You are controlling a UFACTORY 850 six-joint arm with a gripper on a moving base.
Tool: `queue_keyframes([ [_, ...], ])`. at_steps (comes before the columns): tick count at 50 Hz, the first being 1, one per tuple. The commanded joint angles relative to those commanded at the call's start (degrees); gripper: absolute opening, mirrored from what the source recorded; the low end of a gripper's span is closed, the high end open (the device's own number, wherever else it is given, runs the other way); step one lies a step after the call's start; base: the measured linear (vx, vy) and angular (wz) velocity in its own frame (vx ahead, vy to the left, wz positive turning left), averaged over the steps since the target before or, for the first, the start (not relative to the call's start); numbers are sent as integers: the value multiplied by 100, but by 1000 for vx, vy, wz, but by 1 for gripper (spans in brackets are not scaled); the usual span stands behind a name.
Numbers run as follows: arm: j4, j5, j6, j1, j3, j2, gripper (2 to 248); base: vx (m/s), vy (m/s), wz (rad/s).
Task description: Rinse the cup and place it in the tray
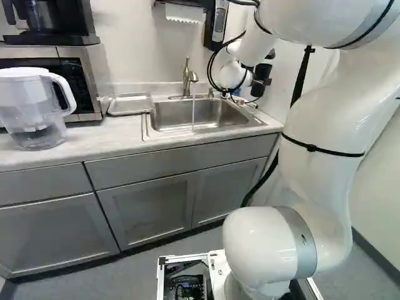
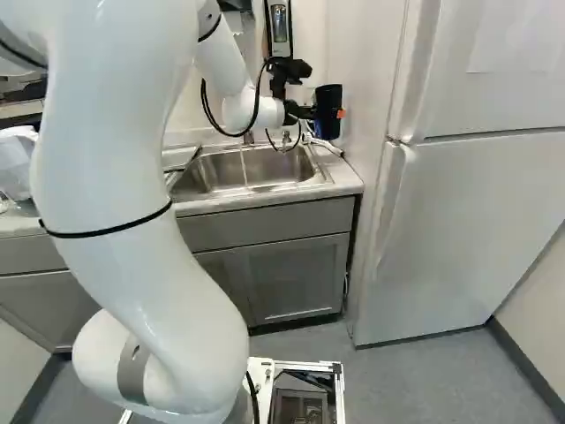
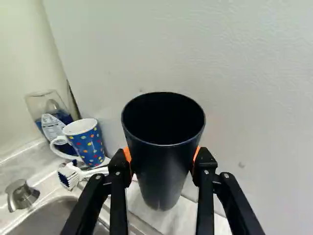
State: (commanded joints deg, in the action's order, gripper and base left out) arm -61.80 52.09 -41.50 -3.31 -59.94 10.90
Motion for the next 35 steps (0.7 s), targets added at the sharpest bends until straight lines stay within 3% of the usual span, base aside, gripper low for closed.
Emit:
queue_keyframes([
  [35, 1074, -919, 0, -19, 82, -225, 125, 0, 0, 0],
])
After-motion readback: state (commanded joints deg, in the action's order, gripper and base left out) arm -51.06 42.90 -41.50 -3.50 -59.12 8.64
